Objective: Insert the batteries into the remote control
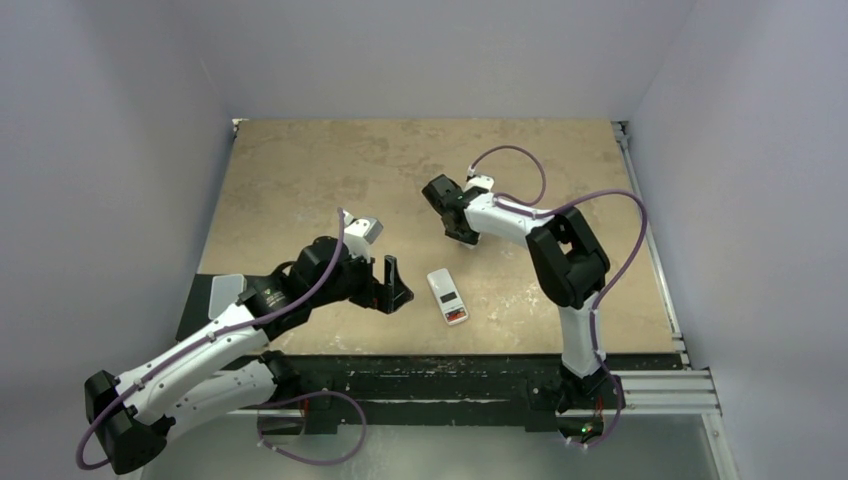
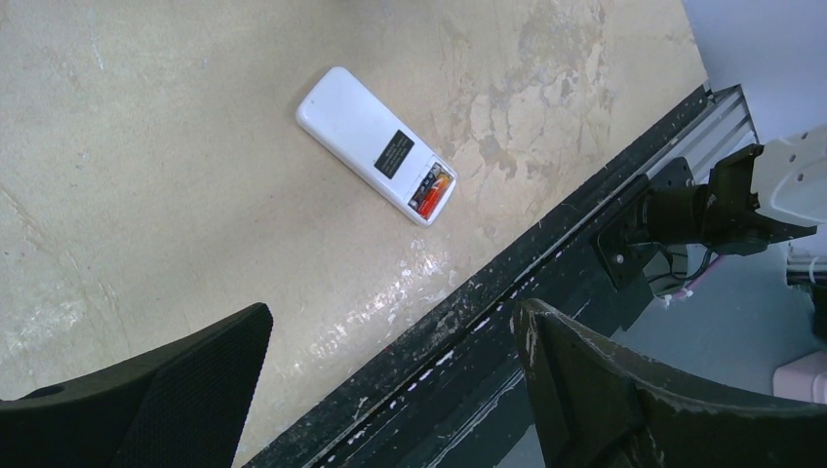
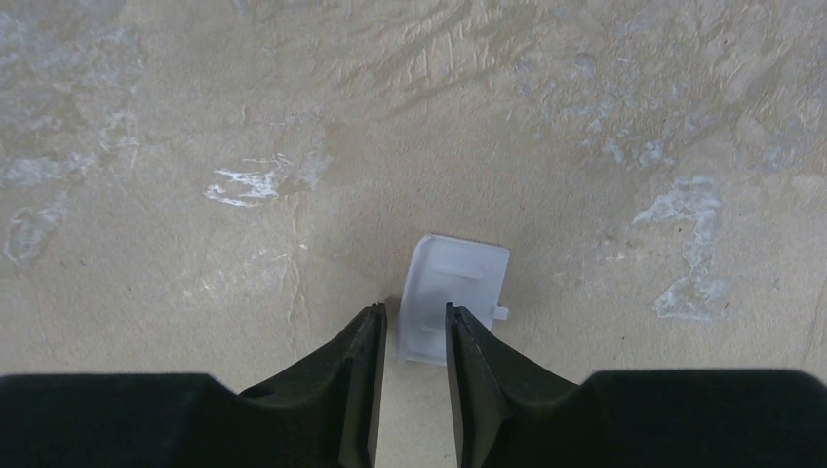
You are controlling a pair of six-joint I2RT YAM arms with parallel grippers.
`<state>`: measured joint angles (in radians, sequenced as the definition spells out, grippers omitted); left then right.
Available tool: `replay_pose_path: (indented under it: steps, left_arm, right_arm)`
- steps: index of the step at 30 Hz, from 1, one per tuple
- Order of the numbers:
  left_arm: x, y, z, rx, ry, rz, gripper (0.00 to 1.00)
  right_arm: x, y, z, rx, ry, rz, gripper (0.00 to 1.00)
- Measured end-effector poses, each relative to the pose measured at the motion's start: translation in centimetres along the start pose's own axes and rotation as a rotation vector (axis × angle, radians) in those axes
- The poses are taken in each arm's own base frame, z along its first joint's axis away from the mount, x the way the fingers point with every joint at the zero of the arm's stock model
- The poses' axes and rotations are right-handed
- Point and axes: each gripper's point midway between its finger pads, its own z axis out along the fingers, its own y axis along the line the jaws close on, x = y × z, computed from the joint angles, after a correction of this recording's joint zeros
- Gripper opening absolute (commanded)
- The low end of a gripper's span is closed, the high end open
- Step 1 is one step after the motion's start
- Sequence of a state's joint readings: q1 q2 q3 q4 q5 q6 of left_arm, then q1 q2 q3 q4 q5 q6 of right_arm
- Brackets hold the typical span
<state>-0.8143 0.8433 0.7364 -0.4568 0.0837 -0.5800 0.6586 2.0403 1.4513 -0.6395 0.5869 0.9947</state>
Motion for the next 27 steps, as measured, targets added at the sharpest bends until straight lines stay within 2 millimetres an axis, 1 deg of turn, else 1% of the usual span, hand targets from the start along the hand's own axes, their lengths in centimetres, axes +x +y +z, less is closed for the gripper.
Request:
replay_pose_path:
  steps: [4, 10, 14, 20, 25, 26, 27]
  left_arm:
    - [-0.01, -0.01, -0.02, 0.000, -0.001, 0.000, 0.96]
    - [-0.13, -0.07, -0.15, 0.003, -0.007, 0.000, 0.96]
    - [-0.17, -0.10, -0.21, 0.004, -0.010, 0.001, 0.96]
    - [-0.18, -0.09, -0.21, 0.004, -0.010, 0.001, 0.97]
    - [-0.21, -0.03, -0.20, 0.001, -0.012, 0.000, 0.97]
    - [-0.22, -0.01, -0.20, 0.000, -0.013, 0.000, 0.97]
    - [-0.23, 0.00, -0.20, -0.001, -0.013, 0.000, 0.97]
  right_arm:
    - [-0.46, 0.26, -0.11, -0.006, -0.007, 0.009, 0.32]
    - [-0.53, 0.25, -0.05, -0.003, -0.007, 0.019, 0.27]
    - [-0.48, 0.24, -0.03, -0.002, -0.006, 0.023, 0.19]
    - [-0.42, 0.25, 0.03, -0.001, -0.004, 0.026, 0.18]
    - [-0.07, 0.24, 0.46, 0.005, -0.001, 0.021, 0.19]
    - [-0.09, 0.27, 0.47, 0.004, -0.002, 0.022, 0.17]
    - [-0.11, 0.31, 0.48, 0.003, -0.003, 0.023, 0.11]
